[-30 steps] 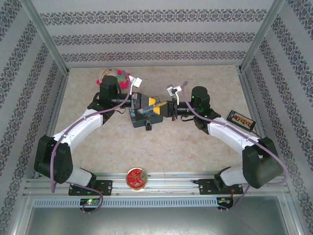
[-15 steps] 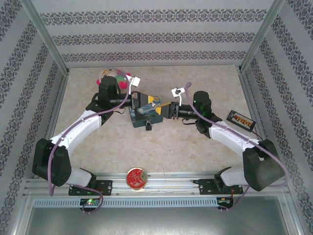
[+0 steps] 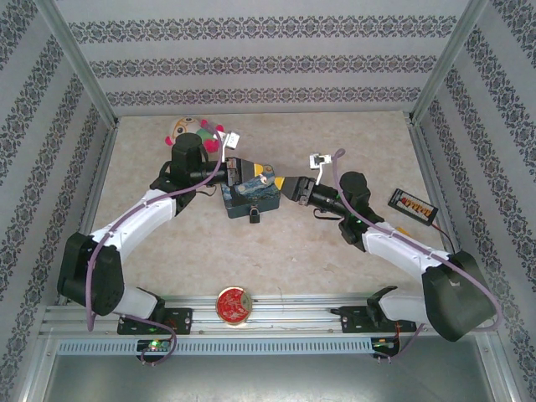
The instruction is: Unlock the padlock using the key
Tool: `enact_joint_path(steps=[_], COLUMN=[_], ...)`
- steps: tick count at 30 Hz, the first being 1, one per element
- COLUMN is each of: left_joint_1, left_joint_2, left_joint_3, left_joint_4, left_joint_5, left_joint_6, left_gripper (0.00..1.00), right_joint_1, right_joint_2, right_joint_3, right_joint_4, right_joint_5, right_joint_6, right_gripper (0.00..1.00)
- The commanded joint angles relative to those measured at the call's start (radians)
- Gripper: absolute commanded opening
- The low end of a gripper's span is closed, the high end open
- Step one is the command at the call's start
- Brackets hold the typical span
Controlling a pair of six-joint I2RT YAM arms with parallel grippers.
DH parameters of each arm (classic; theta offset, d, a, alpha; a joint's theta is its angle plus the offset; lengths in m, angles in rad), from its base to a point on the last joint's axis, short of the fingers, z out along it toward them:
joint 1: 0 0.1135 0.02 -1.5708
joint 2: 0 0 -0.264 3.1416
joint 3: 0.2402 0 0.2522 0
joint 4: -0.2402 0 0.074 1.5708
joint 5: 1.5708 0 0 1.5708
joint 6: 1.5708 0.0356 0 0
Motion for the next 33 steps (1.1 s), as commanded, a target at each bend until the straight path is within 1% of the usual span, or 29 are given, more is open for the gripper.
enact_joint_path(steps=[1, 5, 8, 13, 22, 29, 33], left_joint_1=[-0.01, -0.01, -0.008, -0.007, 0.003, 0.016, 0.024], left_joint_2=[0.007, 0.001, -0.006, -0.02, -0.05, -0.046, -0.037], left_joint_3=[-0.018, -0.025, -0.024, -0.032, -0.041, -0.062, -0.071], left_joint_4=[0.065, 0.062, 0.044, 0.02, 0.004, 0.096, 0.146], left_joint_5=[0.01, 0.008, 0.0, -0.033, -0.09, -0.102, -0.098], left_joint_6=[-0.024, -0.024, -0.01, -0.002, 0.013, -0.054, -0.093], left_gripper=[0.0, 0.0, 0.0, 0.0, 0.0, 0.0, 0.0], right_joint_1=[0.026, 0.045, 0.049, 0.047, 0.047, 0.05, 0.05], right_joint_2=[0.047, 0.123, 0.176, 0.246, 0.288, 0.292, 0.288], right_joint_3=[0.039, 0.091, 0.122, 0.138, 0.141, 0.133, 0.126], right_joint_4=[0.088, 0.134, 0.184, 0.279, 0.338, 0.351, 0.356], right_joint_5=[0.018, -0.012, -0.045, -0.084, -0.103, -0.106, -0.103], right_joint_6=[0.031, 0.042, 0.065, 0.117, 0.156, 0.165, 0.167], right_gripper=[0.46, 0.42, 0.36, 0.31, 0.29, 0.28, 0.31])
